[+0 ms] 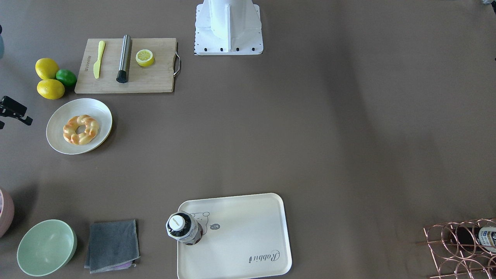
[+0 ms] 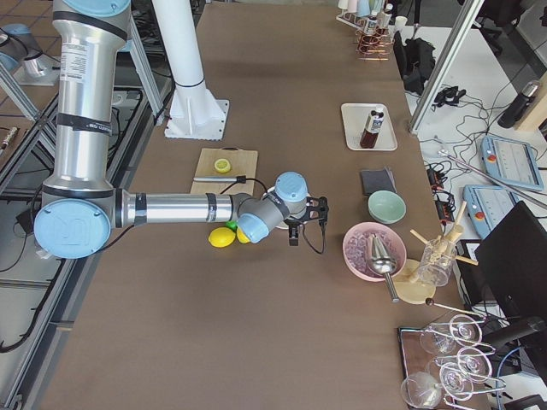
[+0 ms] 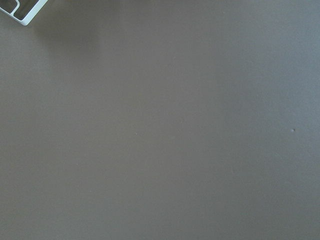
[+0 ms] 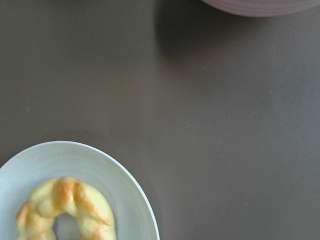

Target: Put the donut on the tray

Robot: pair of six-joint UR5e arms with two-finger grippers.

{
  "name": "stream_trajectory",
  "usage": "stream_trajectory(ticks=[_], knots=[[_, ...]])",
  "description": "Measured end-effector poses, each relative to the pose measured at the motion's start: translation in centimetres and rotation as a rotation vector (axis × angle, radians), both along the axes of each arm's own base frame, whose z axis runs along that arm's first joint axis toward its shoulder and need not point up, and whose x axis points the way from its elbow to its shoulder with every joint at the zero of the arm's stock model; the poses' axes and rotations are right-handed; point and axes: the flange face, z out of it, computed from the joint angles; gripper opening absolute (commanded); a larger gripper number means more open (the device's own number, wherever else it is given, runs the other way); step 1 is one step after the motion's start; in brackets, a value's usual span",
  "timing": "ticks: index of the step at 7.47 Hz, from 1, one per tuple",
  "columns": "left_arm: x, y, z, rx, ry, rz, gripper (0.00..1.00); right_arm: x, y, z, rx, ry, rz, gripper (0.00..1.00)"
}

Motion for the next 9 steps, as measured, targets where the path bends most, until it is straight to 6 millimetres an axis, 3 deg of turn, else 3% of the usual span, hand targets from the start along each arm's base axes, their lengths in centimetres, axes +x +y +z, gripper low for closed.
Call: stream_trajectory(ticks=[2,3,6,8,9], knots=[[0.0,-0.1,-0.2,0.004,0.001,-0.002,0.97,-4.0,0.1,-0.4,-0.005,0.009,0.018,0.9],[0.0,-0.1,-0.2,0.002,0.001,-0.004,0.97,-5.0,0.0,-0.2,-0.007,0.016,0.017,0.89],[0.0,-0.2,-0.1,-0.001,-0.003,-0.007,0.98,-6.4,0.2,0.4,-0.013,0.025,0.002,0.6],[0.0,-0.2,0.0,-0.002,-0.004,-0.007,0.97,-7.0,0.5,1.0,-0.02,0.035,-0.011,0.54],[0.0,-0.1,0.0,-0.004,-0.004,-0.007,0.98,-7.4,0.7,1.3,-0.021,0.041,-0.016,0.33]])
